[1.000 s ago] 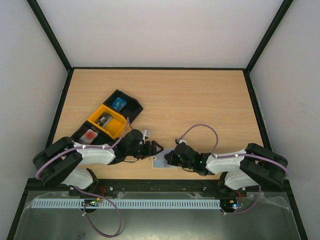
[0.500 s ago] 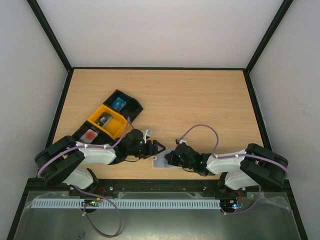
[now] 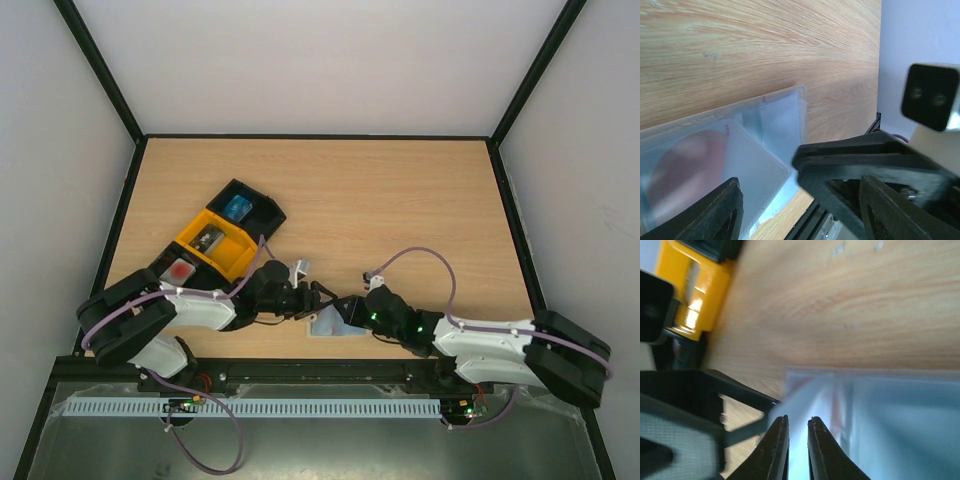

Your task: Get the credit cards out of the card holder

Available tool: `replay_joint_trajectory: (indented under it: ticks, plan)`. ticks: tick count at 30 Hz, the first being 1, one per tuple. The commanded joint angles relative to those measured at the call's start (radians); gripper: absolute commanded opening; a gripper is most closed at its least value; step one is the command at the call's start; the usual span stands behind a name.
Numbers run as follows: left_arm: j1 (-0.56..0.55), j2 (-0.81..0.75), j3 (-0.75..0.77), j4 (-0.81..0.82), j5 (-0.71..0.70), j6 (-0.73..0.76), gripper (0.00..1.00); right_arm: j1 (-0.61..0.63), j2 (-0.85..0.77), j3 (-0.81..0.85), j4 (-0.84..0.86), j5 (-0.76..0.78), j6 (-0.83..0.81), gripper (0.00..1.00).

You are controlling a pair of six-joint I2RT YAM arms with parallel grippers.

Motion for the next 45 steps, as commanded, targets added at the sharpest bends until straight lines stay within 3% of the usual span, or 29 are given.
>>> replay_joint_trajectory:
  ticks: [1,9,17,26,38,45]
  plan:
    - [-0.020,0.054,0.010,0.111,0.028,-0.041,0.65,0.003,-0.151,-0.027,-0.110,0.113,-0.003,0.14]
    - [-0.071,0.146,0.107,0.163,0.046,-0.063,0.65,0.002,-0.431,-0.038,-0.287,0.187,0.001,0.16]
    - [-0.060,0.083,0.132,-0.080,-0.047,0.061,0.66,0.003,-0.541,-0.037,-0.353,0.207,-0.006,0.17]
    - [-0.014,-0.092,0.091,-0.346,-0.179,0.152,0.68,0.003,-0.405,-0.026,-0.263,0.112,-0.037,0.17]
    - [0.054,-0.086,-0.043,-0.122,-0.049,0.063,0.69,0.004,-0.081,0.044,-0.115,-0.035,-0.037,0.16]
    - [0.056,-0.060,-0.051,-0.089,-0.027,0.063,0.68,0.011,0.051,0.066,-0.075,-0.077,-0.032,0.16]
